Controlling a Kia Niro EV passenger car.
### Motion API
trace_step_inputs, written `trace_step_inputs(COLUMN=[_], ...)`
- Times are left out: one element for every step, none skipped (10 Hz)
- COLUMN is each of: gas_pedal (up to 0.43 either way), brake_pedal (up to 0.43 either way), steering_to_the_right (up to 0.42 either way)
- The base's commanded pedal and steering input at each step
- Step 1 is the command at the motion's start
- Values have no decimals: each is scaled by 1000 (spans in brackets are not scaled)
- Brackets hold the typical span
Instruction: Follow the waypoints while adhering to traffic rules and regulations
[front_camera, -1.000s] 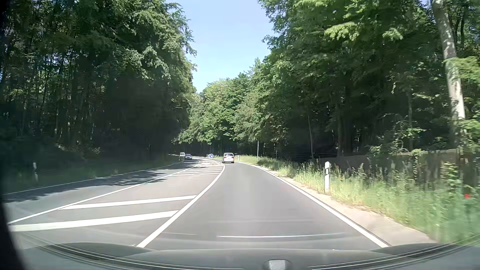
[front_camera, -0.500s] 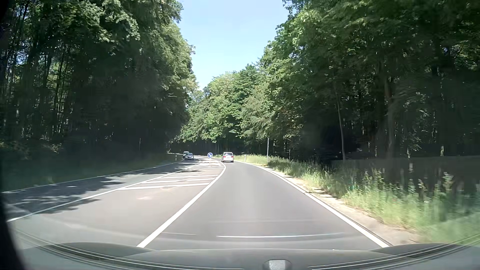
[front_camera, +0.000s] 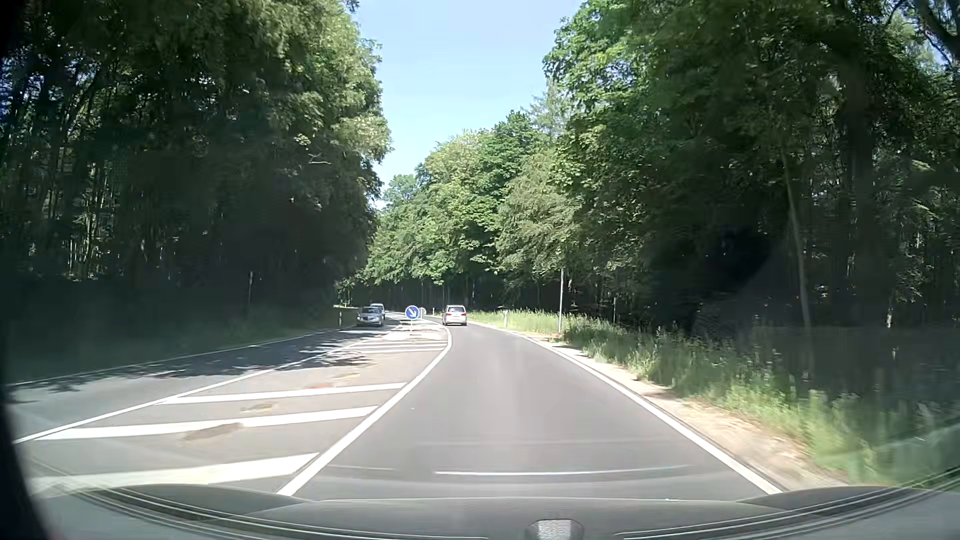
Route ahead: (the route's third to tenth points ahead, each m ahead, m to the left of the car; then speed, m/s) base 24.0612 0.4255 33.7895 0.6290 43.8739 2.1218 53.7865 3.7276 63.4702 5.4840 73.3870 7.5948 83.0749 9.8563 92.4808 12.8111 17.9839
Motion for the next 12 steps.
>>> trace_step_inputs(gas_pedal=[157,157,157,157,157,157,157,157,157,157,157,157], brake_pedal=[30,30,30,30,30,30,30,30,30,30,30,30], steering_to_the_right=[-14,-15,-15,-16,-17,-17,-17,-17,-17,-16,-16,-15])
